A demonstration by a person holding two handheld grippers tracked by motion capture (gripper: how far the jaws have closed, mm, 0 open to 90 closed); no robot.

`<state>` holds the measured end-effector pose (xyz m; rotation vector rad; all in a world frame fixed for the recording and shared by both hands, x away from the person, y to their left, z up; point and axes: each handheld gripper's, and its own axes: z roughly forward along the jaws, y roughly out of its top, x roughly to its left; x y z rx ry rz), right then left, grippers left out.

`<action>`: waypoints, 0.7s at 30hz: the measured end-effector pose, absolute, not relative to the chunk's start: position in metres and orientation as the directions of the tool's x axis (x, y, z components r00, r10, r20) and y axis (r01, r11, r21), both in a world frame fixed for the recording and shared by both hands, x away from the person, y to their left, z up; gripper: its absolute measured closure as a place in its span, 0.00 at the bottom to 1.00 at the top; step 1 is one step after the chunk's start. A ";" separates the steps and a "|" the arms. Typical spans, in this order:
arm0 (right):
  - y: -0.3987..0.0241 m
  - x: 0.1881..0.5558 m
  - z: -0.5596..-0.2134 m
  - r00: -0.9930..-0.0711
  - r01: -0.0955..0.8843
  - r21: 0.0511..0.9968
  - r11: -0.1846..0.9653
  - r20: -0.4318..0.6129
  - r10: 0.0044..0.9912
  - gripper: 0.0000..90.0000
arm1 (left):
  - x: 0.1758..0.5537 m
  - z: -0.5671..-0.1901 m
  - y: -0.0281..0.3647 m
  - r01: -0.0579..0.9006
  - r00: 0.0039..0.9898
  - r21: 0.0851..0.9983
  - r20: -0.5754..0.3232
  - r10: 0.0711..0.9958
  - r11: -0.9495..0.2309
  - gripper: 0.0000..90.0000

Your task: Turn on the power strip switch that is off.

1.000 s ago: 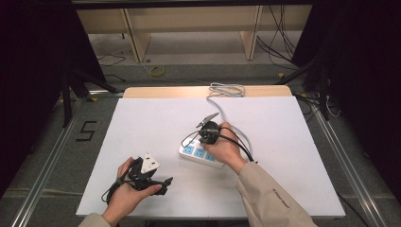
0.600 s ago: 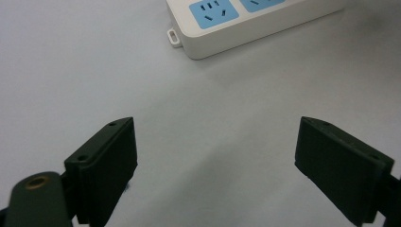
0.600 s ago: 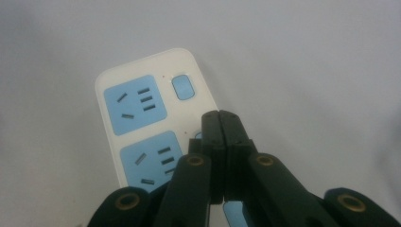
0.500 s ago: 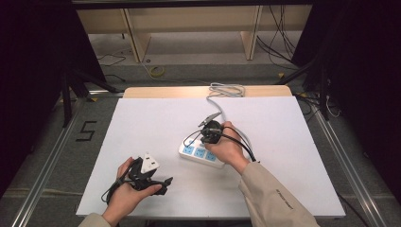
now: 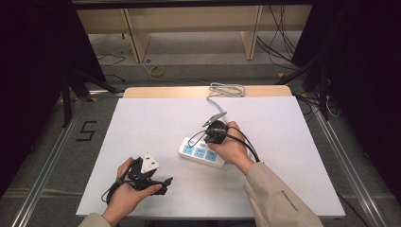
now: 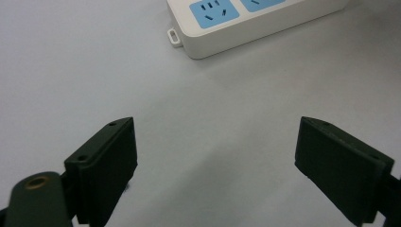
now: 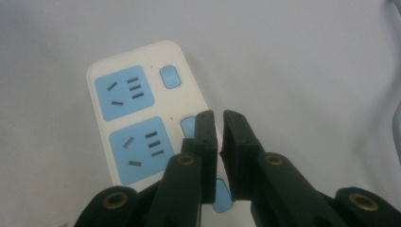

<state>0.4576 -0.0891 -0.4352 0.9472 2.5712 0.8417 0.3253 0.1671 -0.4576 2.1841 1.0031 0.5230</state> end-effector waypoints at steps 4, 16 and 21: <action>-0.092 0.456 -0.433 -0.747 0.501 0.615 0.610 -0.049 0.663 0.91 | 0.325 -0.457 0.167 0.510 0.624 0.713 0.078 0.778 -0.481 0.15; -0.105 0.449 -0.426 -0.746 0.502 0.636 0.586 -0.024 0.666 0.86 | 0.325 -0.458 0.167 0.510 0.623 0.714 0.079 0.778 -0.481 0.15; -0.110 0.446 -0.421 -0.746 0.502 0.646 0.575 -0.013 0.666 0.85 | 0.326 -0.458 0.167 0.510 0.623 0.713 0.080 0.778 -0.482 0.15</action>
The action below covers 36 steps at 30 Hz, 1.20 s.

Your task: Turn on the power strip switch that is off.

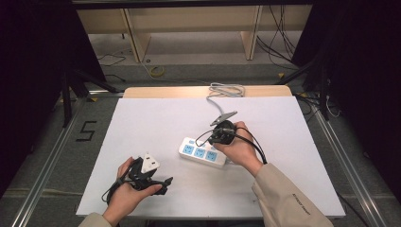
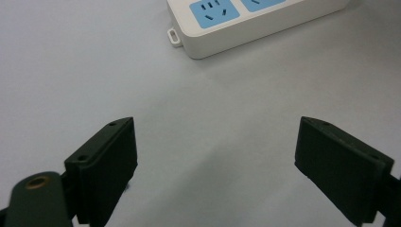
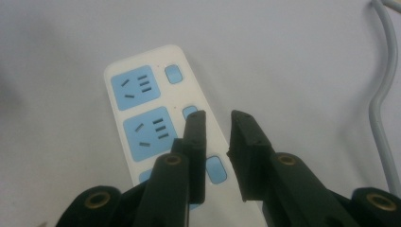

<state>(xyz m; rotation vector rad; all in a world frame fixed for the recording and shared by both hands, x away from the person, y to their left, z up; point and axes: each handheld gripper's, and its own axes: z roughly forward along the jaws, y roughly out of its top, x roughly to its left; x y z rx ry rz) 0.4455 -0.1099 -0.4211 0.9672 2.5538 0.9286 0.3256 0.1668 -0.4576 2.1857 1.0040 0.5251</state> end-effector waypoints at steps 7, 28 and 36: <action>-0.116 0.440 -0.418 -0.749 0.495 0.654 0.571 -0.012 0.663 0.83 | 0.326 -0.457 0.167 0.511 0.624 0.710 0.081 0.777 -0.485 0.15; -0.147 0.425 -0.416 -0.742 0.496 0.678 0.543 0.006 0.670 0.75 | 0.326 -0.458 0.166 0.514 0.620 0.713 0.076 0.780 -0.478 0.15; -0.161 0.418 -0.417 -0.736 0.498 0.683 0.535 0.007 0.676 0.71 | 0.326 -0.458 0.166 0.514 0.619 0.713 0.076 0.782 -0.477 0.15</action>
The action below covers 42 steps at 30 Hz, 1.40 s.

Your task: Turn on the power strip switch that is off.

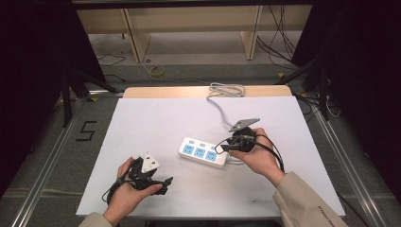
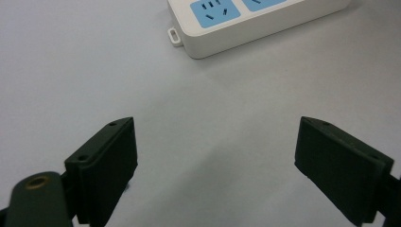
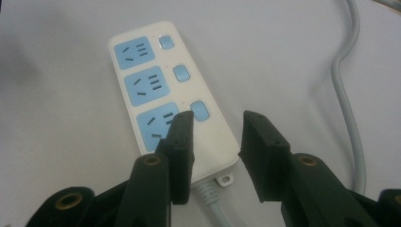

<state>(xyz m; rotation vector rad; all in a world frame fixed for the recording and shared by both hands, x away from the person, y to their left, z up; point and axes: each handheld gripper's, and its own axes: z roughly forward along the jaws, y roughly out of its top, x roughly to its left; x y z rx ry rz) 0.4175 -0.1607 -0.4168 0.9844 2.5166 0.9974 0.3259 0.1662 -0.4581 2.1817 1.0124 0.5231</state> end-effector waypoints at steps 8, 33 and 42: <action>-0.178 0.410 -0.417 -0.723 0.499 0.701 0.509 0.013 0.690 0.68 | 0.326 -0.458 0.166 0.517 0.618 0.712 0.074 0.783 -0.475 0.15; -0.245 0.373 -0.432 -0.657 0.521 0.752 0.403 0.053 0.752 0.50 | 0.326 -0.458 0.166 0.518 0.617 0.711 0.076 0.784 -0.477 0.15; -0.264 0.358 -0.439 -0.625 0.530 0.765 0.365 0.062 0.778 0.46 | 0.326 -0.458 0.166 0.518 0.617 0.710 0.076 0.783 -0.477 0.15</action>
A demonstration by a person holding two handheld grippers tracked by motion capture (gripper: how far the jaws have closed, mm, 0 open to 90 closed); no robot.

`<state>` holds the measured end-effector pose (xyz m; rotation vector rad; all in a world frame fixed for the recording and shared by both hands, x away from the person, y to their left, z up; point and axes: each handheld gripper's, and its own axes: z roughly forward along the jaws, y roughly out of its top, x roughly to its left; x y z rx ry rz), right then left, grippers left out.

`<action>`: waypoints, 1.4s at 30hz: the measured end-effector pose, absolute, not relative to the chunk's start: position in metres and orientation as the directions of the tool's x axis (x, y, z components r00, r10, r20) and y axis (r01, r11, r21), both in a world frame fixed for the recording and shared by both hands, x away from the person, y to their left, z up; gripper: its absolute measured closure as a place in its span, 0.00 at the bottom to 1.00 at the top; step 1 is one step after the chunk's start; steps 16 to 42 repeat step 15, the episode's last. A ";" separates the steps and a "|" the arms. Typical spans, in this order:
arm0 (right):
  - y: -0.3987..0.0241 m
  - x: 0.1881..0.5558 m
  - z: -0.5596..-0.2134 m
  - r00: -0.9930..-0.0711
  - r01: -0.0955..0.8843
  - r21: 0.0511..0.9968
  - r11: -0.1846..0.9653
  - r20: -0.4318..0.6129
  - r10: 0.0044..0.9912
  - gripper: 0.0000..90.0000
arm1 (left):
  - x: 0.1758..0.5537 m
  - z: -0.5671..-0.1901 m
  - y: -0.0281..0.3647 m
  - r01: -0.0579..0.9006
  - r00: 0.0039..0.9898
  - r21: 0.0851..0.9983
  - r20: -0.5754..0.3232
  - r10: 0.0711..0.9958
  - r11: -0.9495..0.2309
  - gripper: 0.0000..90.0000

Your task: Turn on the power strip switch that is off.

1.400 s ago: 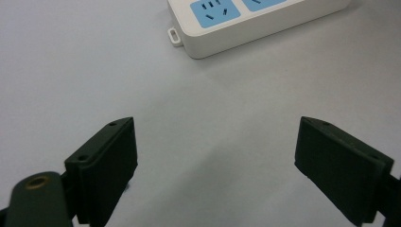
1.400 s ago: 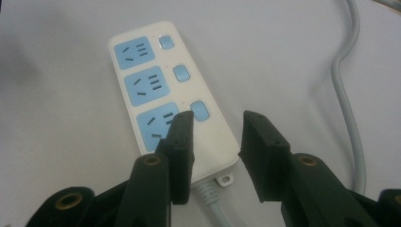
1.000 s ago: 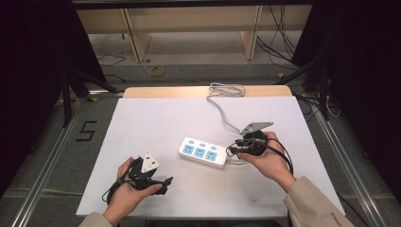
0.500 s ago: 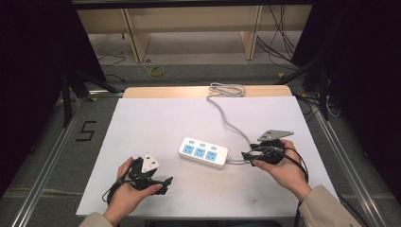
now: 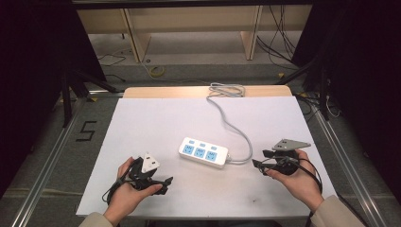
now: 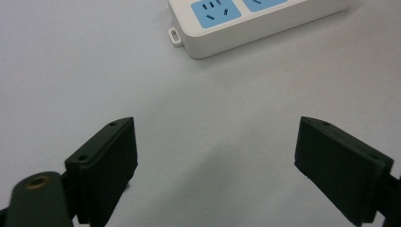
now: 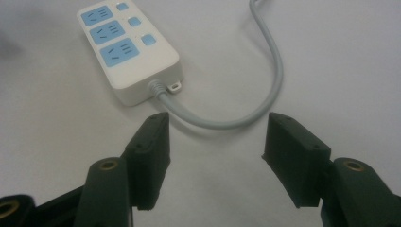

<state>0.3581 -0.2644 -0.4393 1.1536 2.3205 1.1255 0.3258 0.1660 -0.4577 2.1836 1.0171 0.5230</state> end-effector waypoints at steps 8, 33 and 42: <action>-0.275 0.350 -0.446 -0.612 0.536 0.771 0.345 0.074 0.788 0.43 | 0.326 -0.458 0.166 0.514 0.618 0.713 0.077 0.783 -0.476 0.15; -0.275 0.350 -0.446 -0.606 0.533 0.777 0.336 0.073 0.792 0.41 | 0.325 -0.457 0.165 0.512 0.628 0.710 0.075 0.775 -0.483 0.15; -0.275 0.350 -0.446 -0.606 0.533 0.777 0.336 0.073 0.792 0.41 | 0.325 -0.457 0.165 0.512 0.628 0.710 0.075 0.775 -0.483 0.15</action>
